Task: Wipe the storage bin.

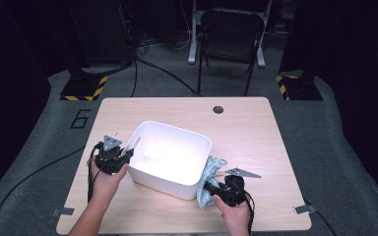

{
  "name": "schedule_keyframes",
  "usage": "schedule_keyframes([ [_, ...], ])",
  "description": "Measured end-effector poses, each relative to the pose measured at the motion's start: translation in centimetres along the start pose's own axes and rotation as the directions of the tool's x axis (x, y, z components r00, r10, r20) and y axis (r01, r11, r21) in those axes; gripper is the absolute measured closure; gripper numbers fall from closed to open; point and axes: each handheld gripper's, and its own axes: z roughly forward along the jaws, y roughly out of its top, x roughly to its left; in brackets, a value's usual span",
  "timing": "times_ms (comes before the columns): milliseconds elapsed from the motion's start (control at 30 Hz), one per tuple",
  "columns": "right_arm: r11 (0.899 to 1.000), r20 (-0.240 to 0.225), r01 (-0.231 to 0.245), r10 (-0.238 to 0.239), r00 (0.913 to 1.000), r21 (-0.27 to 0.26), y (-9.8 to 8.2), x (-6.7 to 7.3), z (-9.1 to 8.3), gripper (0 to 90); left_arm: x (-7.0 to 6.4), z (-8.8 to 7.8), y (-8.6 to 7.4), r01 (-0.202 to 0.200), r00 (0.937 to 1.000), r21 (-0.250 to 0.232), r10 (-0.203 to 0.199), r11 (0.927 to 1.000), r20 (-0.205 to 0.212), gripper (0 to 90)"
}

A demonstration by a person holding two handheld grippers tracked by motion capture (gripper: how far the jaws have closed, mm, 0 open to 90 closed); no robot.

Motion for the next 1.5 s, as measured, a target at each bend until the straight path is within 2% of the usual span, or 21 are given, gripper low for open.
schedule_keyframes([
  [200,1.0,0.017,0.004,-0.004,0.9999,0.02,-0.1,0.0,0.1,72.0,0.0,0.0,0.0,0.001,1.0,-0.001,-0.001,1.0,0.0,75.3],
  [300,0.997,0.052,0.013,-0.017,0.9985,0.074,-0.4,-0.1,0.8,72.1,0.0,0.0,0.0,0.002,1.0,-0.002,-0.002,1.0,-0.003,75.5],
  [400,0.995,0.057,-0.015,0.01,0.9983,0.095,-1.3,-0.8,1.8,72.2,0.0,0.0,0.0,-0.001,1.0,0.002,0.001,1.0,-0.003,75.7],
  [500,0.991,0.049,-0.064,0.059,0.9971,0.121,-2.0,-1.8,2.7,72.0,-0.1,0.0,0.0,0.004,1.0,0.003,-0.004,1.0,-0.004,75.9],
  [567,0.989,0.049,-0.087,0.081,0.9955,0.12,-2.3,-2.2,3.1,71.7,-0.1,-0.1,0.0,0.006,1.0,0.007,-0.006,1.0,-0.007,75.9],
  [667,0.99,0.048,-0.084,0.079,0.9957,0.11,-2.3,-2.5,3.2,71.3,-0.3,-0.2,0.0,-0.002,0.9999,0.013,0.003,0.9999,-0.011,75.6],
  [767,0.987,0.043,-0.121,0.117,0.9922,0.108,-2.1,-2.8,3.1,70.9,-0.6,-0.2,-0.1,-0.017,0.9996,0.012,0.018,0.9998,-0.022,74.8],
  [833,0.987,0.04,-0.126,0.123,0.9916,0.099,-2.0,-3.2,3.1,70.7,-0.8,-0.4,-0.1,-0.028,0.9994,0.027,0.028,0.9992,-0.019,74.1],
  [867,0.986,0.037,-0.134,0.131,0.9906,0.099,-1.9,-3.4,3.1,70.7,-1.0,-0.4,-0.2,-0.028,0.9993,0.019,0.028,0.9994,-0.024,73.6],
  [967,0.983,0.03,-0.158,0.156,0.9873,0.095,-1.6,-4.0,3.1,70.6,-1.2,-0.7,-0.3,-0.022,0.9997,0.04,0.023,0.999,-0.014,71.7],
  [1067,0.98,0.025,-0.173,0.172,0.9849,0.094,-1.3,-4.5,3.2,70.5,-1.1,-1.0,-0.4,0.004,0.9999,0.053,-0.005,0.9986,0.012,68.9],
  [1233,0.98,0.028,-0.173,0.171,0.9849,0.094,-0.9,-4.9,3.3,70.3,-1.0,-1.5,-0.5,0.014,0.9992,0.08,-0.016,0.9967,0.036,65.0],
  [1400,0.979,0.033,-0.184,0.181,0.9829,0.09,-0.6,-5.2,3.4,69.3,-0.6,-2.0,-0.4,0.019,0.9964,0.123,-0.029,0.9922,0.08,60.8],
  [1500,0.979,0.033,-0.182,0.18,0.9831,0.089,-0.5,-5.2,3.5,68.8,-0.1,-2.1,-0.4,0.034,0.9924,0.129,-0.049,0.991,0.113,58.1],
])
